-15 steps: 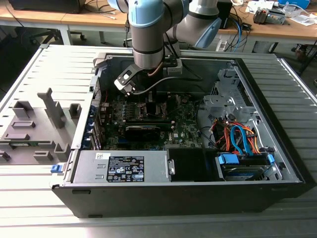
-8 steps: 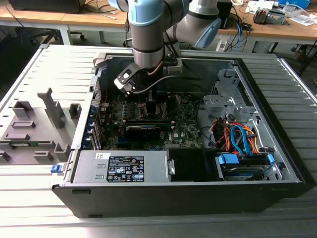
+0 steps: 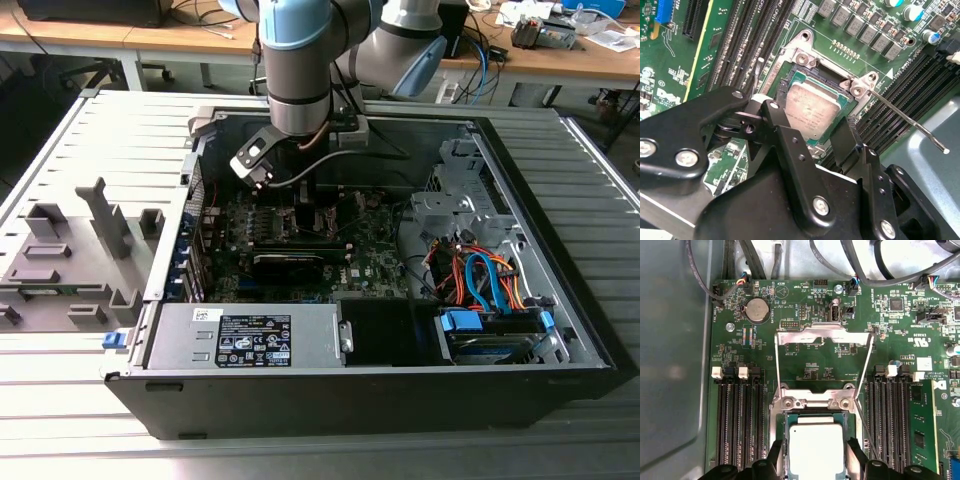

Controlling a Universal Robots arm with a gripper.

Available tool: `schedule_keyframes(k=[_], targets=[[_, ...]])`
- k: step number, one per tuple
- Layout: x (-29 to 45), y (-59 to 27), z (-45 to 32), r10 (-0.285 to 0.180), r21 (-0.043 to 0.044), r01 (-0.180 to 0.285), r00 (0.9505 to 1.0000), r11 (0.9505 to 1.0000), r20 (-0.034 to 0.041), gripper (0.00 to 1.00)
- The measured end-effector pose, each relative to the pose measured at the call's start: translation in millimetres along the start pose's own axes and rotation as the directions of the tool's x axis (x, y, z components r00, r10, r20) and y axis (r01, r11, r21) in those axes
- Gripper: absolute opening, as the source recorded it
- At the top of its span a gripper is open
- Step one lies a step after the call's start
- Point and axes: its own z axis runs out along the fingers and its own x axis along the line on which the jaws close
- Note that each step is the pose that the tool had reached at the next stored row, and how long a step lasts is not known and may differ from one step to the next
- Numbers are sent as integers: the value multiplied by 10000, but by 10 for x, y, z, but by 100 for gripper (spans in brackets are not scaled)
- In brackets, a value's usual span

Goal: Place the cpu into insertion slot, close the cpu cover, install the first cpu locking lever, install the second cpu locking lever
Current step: 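Place the cpu into insertion slot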

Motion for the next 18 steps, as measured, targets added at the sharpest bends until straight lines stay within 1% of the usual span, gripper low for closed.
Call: schedule_keyframes(k=[4, 12, 13, 14, 17, 18], targets=[[-8, 2, 0, -2, 0, 2, 10000, 10000, 0, 61], [-8, 38, 3, -38, 34, 38, 10000, 10000, -1, 61], [-8, 40, 4, -39, 34, 39, 10000, 10000, 14, 61], [-12, 40, 2, -43, 37, 42, 10000, 10000, 50, 61], [-12, 41, 3, -44, 35, 44, 10000, 10000, 60, 61], [-12, 41, 4, -44, 36, 44, 10000, 10000, 58, 60]])
